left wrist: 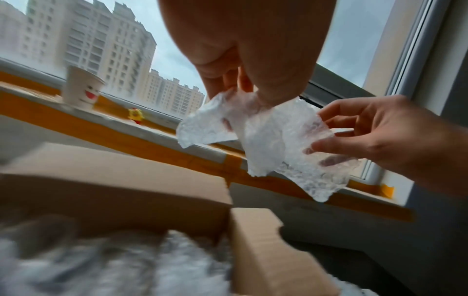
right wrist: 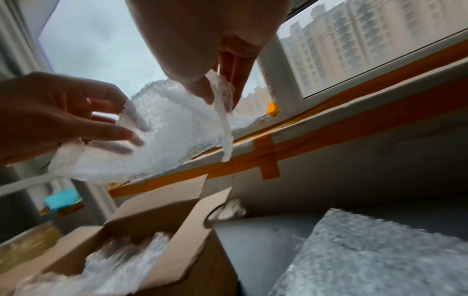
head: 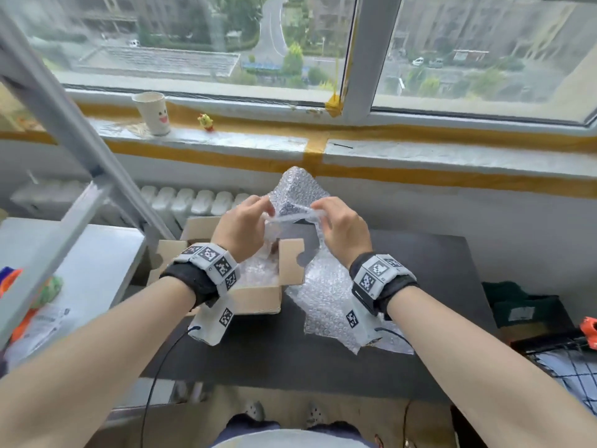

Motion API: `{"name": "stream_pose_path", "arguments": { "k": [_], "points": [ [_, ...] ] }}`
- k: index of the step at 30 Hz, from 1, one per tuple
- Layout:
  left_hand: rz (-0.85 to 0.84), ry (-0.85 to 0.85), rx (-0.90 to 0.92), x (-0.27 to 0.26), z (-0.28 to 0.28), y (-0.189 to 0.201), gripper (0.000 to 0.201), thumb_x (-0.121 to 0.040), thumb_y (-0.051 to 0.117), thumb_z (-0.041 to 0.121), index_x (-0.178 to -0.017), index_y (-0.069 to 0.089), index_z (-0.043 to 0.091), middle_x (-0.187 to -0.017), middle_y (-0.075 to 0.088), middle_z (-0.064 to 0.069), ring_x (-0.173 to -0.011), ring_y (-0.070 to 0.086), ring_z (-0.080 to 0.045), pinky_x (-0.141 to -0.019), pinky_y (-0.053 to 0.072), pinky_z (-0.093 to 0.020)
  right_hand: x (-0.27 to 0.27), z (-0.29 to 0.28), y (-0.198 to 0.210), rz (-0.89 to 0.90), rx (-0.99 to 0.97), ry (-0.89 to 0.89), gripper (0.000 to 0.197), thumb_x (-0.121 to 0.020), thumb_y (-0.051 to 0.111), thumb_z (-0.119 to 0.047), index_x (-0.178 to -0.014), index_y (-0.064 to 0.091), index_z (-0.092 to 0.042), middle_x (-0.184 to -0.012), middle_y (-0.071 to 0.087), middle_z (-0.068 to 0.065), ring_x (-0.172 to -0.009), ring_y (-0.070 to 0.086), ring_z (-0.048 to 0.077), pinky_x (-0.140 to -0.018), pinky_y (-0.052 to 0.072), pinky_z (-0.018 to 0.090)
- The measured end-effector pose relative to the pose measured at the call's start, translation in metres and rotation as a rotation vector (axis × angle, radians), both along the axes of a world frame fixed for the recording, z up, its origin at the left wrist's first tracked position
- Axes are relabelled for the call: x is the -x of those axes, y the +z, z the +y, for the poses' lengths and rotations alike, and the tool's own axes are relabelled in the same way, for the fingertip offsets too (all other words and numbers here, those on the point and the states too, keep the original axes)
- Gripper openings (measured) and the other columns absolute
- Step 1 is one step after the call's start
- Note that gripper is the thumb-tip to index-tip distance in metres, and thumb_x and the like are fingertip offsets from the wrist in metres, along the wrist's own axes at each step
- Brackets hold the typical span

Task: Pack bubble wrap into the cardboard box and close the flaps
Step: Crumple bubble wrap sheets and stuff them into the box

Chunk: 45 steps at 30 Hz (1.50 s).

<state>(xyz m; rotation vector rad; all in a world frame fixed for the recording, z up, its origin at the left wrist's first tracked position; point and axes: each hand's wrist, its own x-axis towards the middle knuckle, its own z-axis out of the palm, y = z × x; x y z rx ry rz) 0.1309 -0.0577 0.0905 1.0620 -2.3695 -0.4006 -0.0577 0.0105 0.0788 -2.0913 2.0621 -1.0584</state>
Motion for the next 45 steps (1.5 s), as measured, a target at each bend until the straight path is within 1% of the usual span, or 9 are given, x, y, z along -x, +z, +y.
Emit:
{"name": "stream_pose_path", "arguments": {
  "k": [8,15,17,21,27,35,38,41,45],
  "points": [
    [-0.202,-0.011,0.023,-0.099,-0.019,-0.031,0.033,-0.068,0.064,-0.021,-0.074,0.073,0.009,-0.088,0.069,-0.007,-0.068,0.067,-0.026,-0.056,0.055,-0.033,-0.070,-0.025,-0.028,0.264,-0.131,0.245,0.039,-0.062,0.070,0.017,-0.090,0.072,-0.011,-0.106,0.070,0.013,-0.080,0.071,0.028,-0.049,0.057,0.033],
    [-0.478,-0.088,0.100,-0.120,-0.030,-0.045,0.031,-0.058,0.070,-0.017,-0.061,0.068,0.014,-0.064,0.065,0.005,-0.068,0.057,-0.019,-0.044,0.036,-0.015,-0.094,-0.033,-0.020,0.481,-0.559,0.402,0.053,-0.086,0.043,0.011,-0.127,0.056,-0.019,-0.146,0.043,0.001,-0.130,0.045,0.020,-0.090,0.050,0.037],
    [-0.560,-0.109,0.031,-0.117,-0.033,-0.048,0.027,-0.068,0.066,-0.013,-0.071,0.072,0.013,-0.074,0.068,0.005,-0.080,0.056,-0.018,-0.049,0.038,-0.018,-0.102,-0.038,-0.014,0.545,-0.663,0.439,0.059,-0.085,0.041,0.013,-0.133,0.051,-0.019,-0.151,0.036,-0.001,-0.136,0.038,0.018,-0.097,0.043,0.033],
    [-0.715,-0.137,-0.156,-0.109,-0.043,-0.054,0.039,-0.081,0.051,-0.004,-0.110,0.066,0.017,-0.115,0.065,0.000,-0.112,0.052,-0.019,-0.088,0.050,-0.035,-0.106,-0.051,-0.018,0.588,-0.841,0.454,0.062,-0.083,0.046,0.009,-0.140,0.039,-0.014,-0.152,0.033,0.000,-0.135,0.039,0.021,-0.102,0.041,0.034],
    [-0.920,-0.164,-0.339,-0.095,-0.040,-0.046,0.030,-0.092,0.045,0.030,-0.119,0.051,0.018,-0.115,0.063,-0.009,-0.105,0.060,-0.030,-0.080,0.048,-0.037,-0.111,-0.064,-0.034,0.568,-1.009,0.436,0.049,-0.086,0.047,0.000,-0.134,0.044,-0.008,-0.147,0.039,0.006,-0.130,0.044,0.026,-0.104,0.040,0.039],
    [-0.900,-0.150,-0.475,-0.089,-0.047,-0.042,0.043,-0.098,0.037,0.015,-0.140,0.036,0.013,-0.134,0.051,-0.012,-0.122,0.049,-0.027,-0.100,0.037,-0.034,-0.102,-0.070,0.002,0.221,-0.729,0.275,0.040,-0.085,0.042,-0.005,-0.116,0.062,-0.018,-0.121,0.064,0.004,-0.111,0.058,0.025,-0.093,0.048,0.037],
    [-0.915,-0.191,-0.501,-0.084,-0.045,-0.046,0.038,-0.101,0.032,0.019,-0.138,0.038,0.009,-0.124,0.052,-0.009,-0.113,0.050,-0.023,-0.097,0.034,-0.028,-0.112,-0.065,0.001,0.236,-0.582,0.324,0.037,-0.088,0.045,-0.009,-0.123,0.056,-0.015,-0.129,0.055,0.004,-0.116,0.053,0.023,-0.092,0.046,0.035],
    [-0.879,-0.172,-0.498,-0.084,-0.047,-0.039,0.036,-0.098,0.038,0.019,-0.133,0.044,0.011,-0.131,0.053,-0.011,-0.116,0.053,-0.027,-0.097,0.039,-0.034,-0.121,-0.064,-0.012,0.335,-0.782,0.416,0.050,-0.089,0.046,-0.011,-0.138,0.041,-0.018,-0.147,0.034,0.001,-0.130,0.040,0.023,-0.102,0.041,0.040],
    [-0.634,-0.026,-0.224,-0.092,-0.046,-0.026,0.027,-0.089,0.045,0.006,-0.110,0.059,0.015,-0.108,0.060,-0.005,-0.099,0.058,-0.025,-0.069,0.047,-0.035,-0.124,-0.065,-0.020,0.392,-0.909,0.429,0.058,-0.091,0.044,-0.012,-0.146,0.027,-0.019,-0.156,0.014,0.000,-0.137,0.033,0.026,-0.108,0.035,0.040]
  ]
}}
